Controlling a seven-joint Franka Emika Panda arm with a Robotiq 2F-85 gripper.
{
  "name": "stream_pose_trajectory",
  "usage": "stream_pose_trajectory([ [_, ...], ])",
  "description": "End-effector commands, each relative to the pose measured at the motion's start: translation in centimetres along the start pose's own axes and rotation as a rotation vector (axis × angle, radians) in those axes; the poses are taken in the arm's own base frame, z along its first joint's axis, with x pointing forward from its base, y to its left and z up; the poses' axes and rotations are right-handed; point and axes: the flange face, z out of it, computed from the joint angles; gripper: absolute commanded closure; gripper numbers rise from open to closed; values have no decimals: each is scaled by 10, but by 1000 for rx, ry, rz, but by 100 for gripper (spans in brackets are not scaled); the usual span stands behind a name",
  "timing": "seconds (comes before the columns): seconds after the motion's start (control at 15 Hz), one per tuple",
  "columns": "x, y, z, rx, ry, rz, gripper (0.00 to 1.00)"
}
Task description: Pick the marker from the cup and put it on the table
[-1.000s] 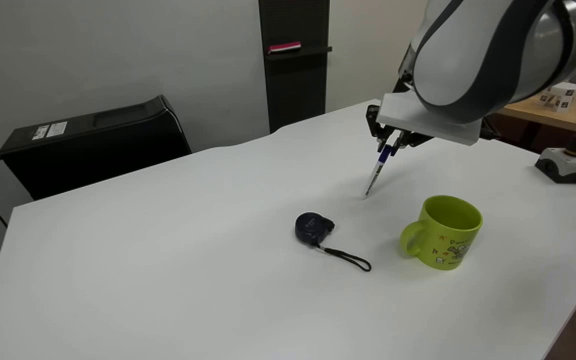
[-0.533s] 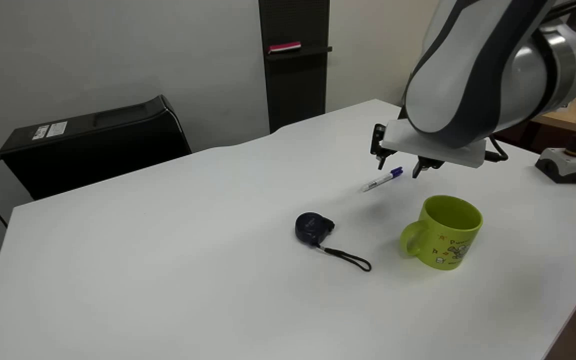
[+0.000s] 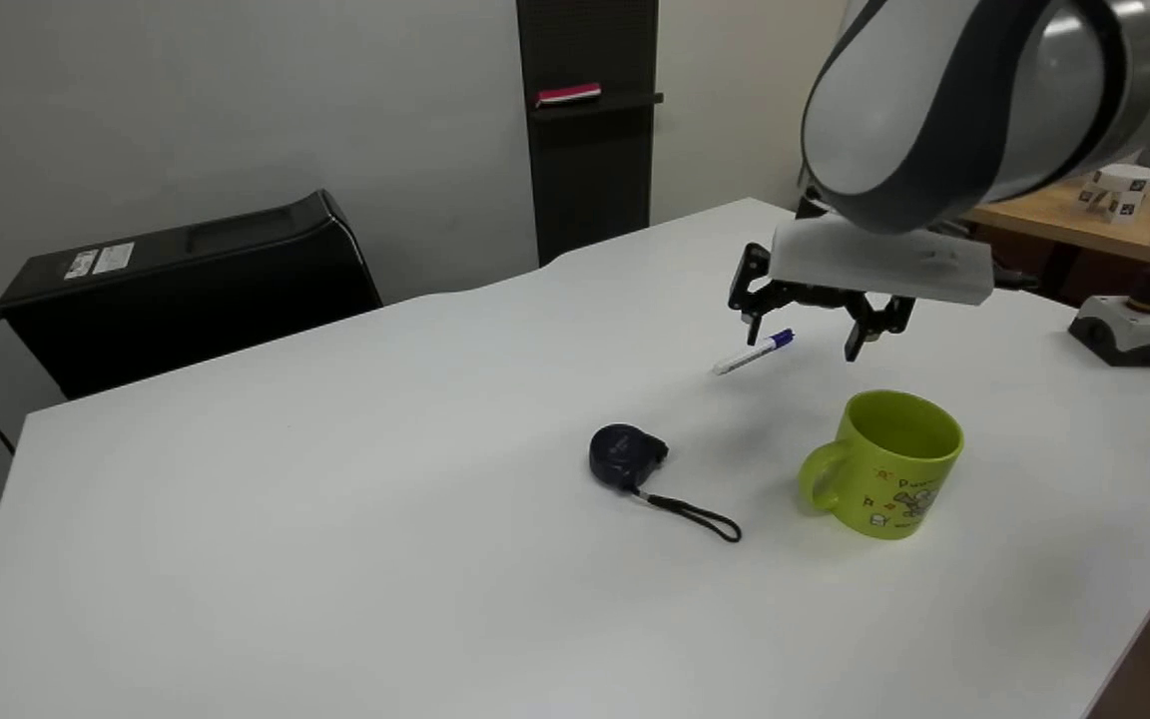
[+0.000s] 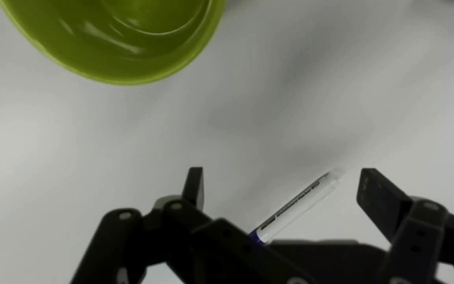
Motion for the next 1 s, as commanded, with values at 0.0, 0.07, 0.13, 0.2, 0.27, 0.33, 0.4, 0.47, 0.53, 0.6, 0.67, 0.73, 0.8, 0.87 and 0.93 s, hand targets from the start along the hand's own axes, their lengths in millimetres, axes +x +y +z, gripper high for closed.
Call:
stream_pose_trajectory([
  [0.0, -11, 3, -52, 24, -78, -127, 0],
  [0.07, -15, 3, -64, 28, -89, -185, 0],
  [0.13, -20, 4, -74, 27, -102, -244, 0],
  [0.2, -27, 5, -85, 28, -111, -312, 0],
  [0.27, -34, 6, -93, 17, -116, -371, 0],
  [0.33, -41, 8, -102, 13, -121, -432, 0],
  [0.4, -49, 9, -109, 10, -127, -486, 0],
  [0.47, -57, 11, -117, 4, -128, -529, 0],
  [0.53, -63, 12, -123, 0, -127, -559, 0],
  [0.6, -70, 13, -128, 3, -127, -570, 0],
  [0.67, -59, 3, -112, 3, -132, -525, 0],
  [0.73, -65, 5, -117, 6, -133, -541, 0],
  [0.8, -69, 6, -121, 9, -132, -550, 0],
  [0.87, -71, 8, -123, 11, -131, -555, 0],
  [0.93, -71, 9, -124, 11, -131, -557, 0],
])
